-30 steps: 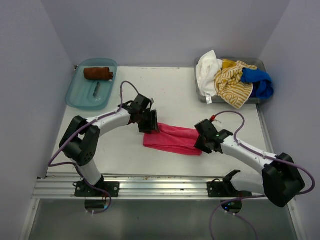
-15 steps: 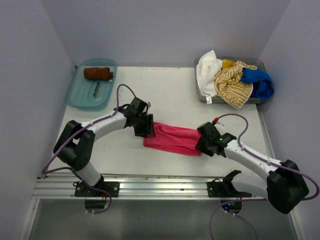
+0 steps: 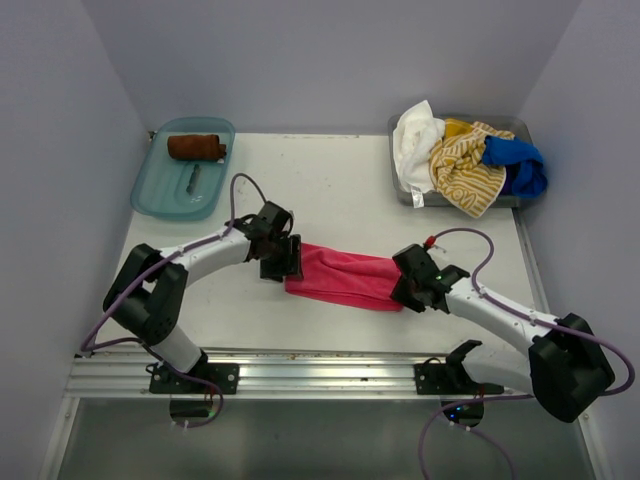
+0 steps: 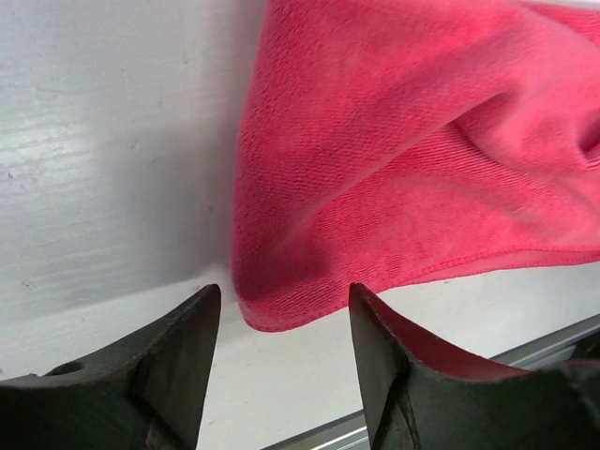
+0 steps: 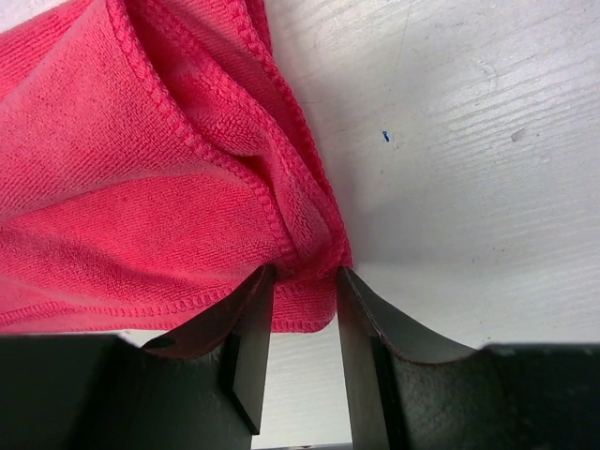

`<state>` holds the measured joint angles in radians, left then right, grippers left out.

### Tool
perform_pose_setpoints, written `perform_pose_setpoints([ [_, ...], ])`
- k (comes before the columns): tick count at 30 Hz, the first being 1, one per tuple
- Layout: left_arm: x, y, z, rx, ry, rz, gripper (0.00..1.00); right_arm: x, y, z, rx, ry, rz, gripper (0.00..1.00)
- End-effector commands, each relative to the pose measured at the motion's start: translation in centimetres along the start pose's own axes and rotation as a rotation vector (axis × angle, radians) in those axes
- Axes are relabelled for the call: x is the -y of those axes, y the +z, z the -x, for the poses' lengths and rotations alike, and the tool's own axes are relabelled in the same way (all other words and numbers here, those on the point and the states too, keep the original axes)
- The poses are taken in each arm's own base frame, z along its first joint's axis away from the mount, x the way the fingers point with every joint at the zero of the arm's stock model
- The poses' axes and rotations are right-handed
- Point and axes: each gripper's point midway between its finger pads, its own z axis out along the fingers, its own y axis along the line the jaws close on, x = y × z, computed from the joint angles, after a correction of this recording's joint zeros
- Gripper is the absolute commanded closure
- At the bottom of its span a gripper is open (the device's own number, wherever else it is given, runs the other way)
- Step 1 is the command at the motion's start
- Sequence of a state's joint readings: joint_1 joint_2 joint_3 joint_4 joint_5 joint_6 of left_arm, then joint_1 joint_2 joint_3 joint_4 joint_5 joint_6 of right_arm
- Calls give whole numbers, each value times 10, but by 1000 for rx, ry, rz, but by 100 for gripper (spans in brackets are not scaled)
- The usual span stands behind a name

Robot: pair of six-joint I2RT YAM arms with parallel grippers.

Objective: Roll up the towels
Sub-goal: Fold the towel

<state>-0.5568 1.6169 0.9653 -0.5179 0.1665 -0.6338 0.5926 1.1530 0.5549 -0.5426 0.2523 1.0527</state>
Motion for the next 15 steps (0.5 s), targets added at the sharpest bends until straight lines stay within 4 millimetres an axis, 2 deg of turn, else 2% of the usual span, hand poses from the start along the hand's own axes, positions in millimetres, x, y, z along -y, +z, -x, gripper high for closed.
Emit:
perform_pose_setpoints([
  [1, -12, 3, -4, 9, 12, 31, 41, -11, -1, 12, 43, 33, 29, 63],
  [4, -15, 7, -8, -3, 11, 34, 42, -13, -1, 13, 43, 22, 24, 65],
  [7, -18, 13, -16, -32, 16, 23, 46, -12, 2, 12, 36, 20, 11, 73],
  [10, -17, 19, -24, -57, 12, 3, 58, -12, 3, 12, 35, 24, 11, 84],
  [11, -15, 20, -26, -67, 11, -13, 67, -12, 2, 12, 36, 26, 12, 87],
  [13, -15, 23, -28, -73, 5, -21, 74, -13, 0, 13, 42, 27, 16, 96],
  [15, -14, 23, -29, -75, 5, -26, 87, -11, -2, 15, 50, 28, 11, 100],
])
